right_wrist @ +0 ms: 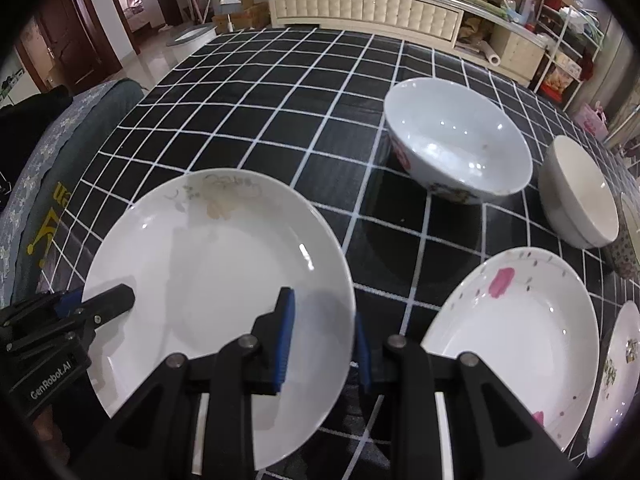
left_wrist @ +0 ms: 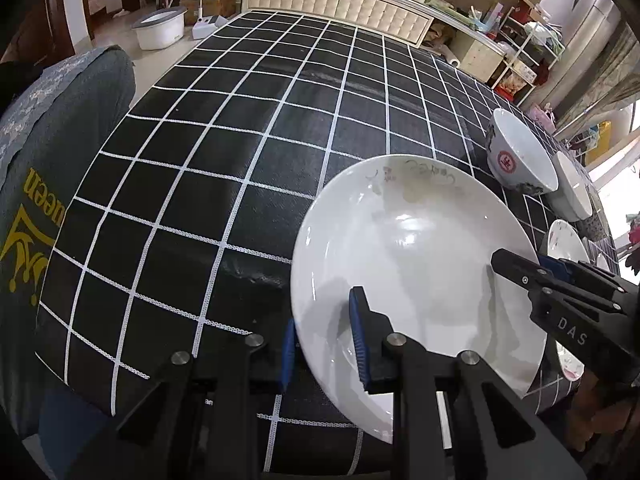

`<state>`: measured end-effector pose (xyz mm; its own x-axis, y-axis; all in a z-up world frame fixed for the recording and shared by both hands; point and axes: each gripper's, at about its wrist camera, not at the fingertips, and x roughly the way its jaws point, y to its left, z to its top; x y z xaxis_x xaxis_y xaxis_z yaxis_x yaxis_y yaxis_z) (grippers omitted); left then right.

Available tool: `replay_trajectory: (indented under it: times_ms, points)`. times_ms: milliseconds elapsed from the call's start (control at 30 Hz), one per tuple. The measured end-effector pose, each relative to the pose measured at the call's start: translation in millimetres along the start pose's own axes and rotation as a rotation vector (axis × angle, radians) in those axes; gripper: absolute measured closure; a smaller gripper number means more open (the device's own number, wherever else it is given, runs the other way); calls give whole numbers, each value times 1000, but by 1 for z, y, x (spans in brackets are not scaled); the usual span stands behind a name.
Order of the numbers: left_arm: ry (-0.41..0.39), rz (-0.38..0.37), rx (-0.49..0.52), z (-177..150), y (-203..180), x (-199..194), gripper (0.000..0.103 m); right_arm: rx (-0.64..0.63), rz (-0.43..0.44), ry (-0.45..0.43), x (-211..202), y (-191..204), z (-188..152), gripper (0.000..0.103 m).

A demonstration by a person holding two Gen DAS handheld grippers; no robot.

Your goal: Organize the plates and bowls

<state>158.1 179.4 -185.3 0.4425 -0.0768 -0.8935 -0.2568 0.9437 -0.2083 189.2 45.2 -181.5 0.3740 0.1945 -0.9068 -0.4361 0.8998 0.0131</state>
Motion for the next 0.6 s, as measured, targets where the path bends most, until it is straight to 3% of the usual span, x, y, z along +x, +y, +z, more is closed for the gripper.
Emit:
replay_trajectory:
  times_ms: [400,500,600]
  points:
    - [0,25,6,-3,-3,7,81,14,40,14,6,-2,-2,71]
    - [25,17,-22,-6,1,8,81,1,46,-19,-5,-1,-4,71]
    - [-4,32,-2,-7,-1,-5,81,11,62,-47,-18,-5,-8,71]
